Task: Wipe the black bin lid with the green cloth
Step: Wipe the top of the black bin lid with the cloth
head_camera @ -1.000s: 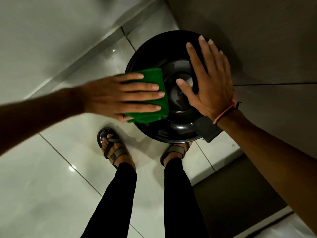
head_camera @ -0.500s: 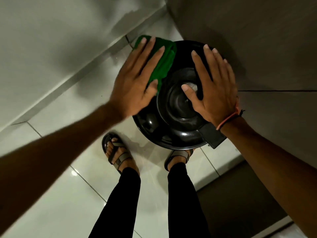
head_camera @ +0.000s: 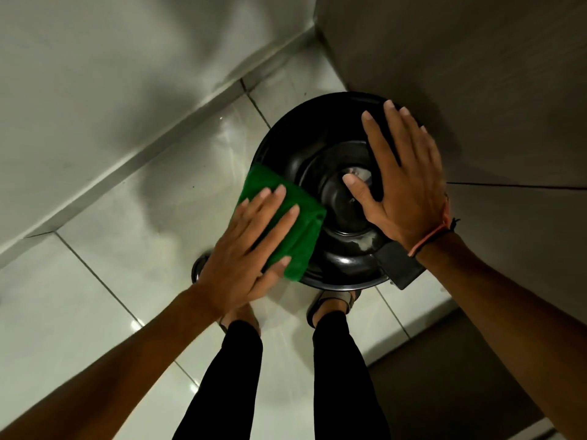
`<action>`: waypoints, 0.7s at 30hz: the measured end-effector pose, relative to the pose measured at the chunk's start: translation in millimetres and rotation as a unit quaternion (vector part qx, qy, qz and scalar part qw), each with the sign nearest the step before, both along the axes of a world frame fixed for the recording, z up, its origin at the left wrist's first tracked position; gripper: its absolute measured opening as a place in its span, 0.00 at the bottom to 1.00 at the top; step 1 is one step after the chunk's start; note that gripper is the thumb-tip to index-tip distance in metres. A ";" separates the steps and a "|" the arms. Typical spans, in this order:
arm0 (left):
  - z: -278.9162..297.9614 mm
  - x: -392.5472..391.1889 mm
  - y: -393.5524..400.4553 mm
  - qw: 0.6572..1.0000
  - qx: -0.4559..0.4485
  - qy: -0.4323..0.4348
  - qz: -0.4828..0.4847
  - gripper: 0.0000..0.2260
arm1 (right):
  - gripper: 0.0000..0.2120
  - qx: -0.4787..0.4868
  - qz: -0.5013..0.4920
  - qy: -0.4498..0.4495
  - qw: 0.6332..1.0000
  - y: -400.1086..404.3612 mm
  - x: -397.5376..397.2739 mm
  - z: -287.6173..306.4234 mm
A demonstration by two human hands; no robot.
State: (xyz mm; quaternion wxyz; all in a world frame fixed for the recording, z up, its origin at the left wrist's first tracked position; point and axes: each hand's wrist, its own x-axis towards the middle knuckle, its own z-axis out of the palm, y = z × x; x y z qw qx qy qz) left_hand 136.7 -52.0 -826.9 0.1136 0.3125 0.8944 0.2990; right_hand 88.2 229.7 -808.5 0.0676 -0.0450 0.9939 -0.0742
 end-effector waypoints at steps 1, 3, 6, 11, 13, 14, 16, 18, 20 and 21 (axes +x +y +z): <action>4.4 -11.8 7.5 0.999 0.025 -0.022 0.026 0.29 | 0.39 0.000 -0.001 -0.001 1.000 0.1 -0.1 0.9; 11.0 -41.3 25.0 0.992 0.083 -0.057 0.074 0.29 | 0.39 -0.001 -0.001 -0.002 1.000 -0.5 -0.3 1.1; 20.3 -81.0 54.9 0.970 0.148 -0.119 0.149 0.32 | 0.39 -0.005 -0.008 -0.003 1.000 -1.3 -1.4 0.5; 30.9 -50.7 71.0 0.938 0.165 -0.136 0.272 0.31 | 0.38 -0.026 -0.023 -0.005 0.999 -2.8 -1.3 4.1; 32.5 -25.7 72.7 0.927 0.154 -0.137 0.314 0.31 | 0.38 -0.023 -0.024 -0.008 0.999 -4.5 -1.2 5.6; 33.2 -13.6 74.8 0.918 0.150 -0.141 0.337 0.32 | 0.37 -0.021 -0.025 -0.009 0.999 -5.3 -1.4 6.3; 35.5 11.3 81.2 0.898 0.160 -0.160 0.379 0.33 | 0.37 -0.017 -0.024 -0.009 1.000 -5.3 -1.4 7.6; 38.5 33.9 88.7 0.878 0.172 -0.177 0.410 0.34 | 0.36 -0.015 -0.023 -0.013 1.000 -5.2 -0.9 8.0; 41.3 51.0 97.5 0.861 0.172 -0.181 0.443 0.35 | 0.37 -0.014 -0.022 -0.016 1.000 -4.7 -0.2 7.6; 42.7 58.4 102.6 0.853 0.171 -0.181 0.459 0.35 | 0.37 -0.015 -0.020 -0.016 1.000 -5.1 -0.3 7.1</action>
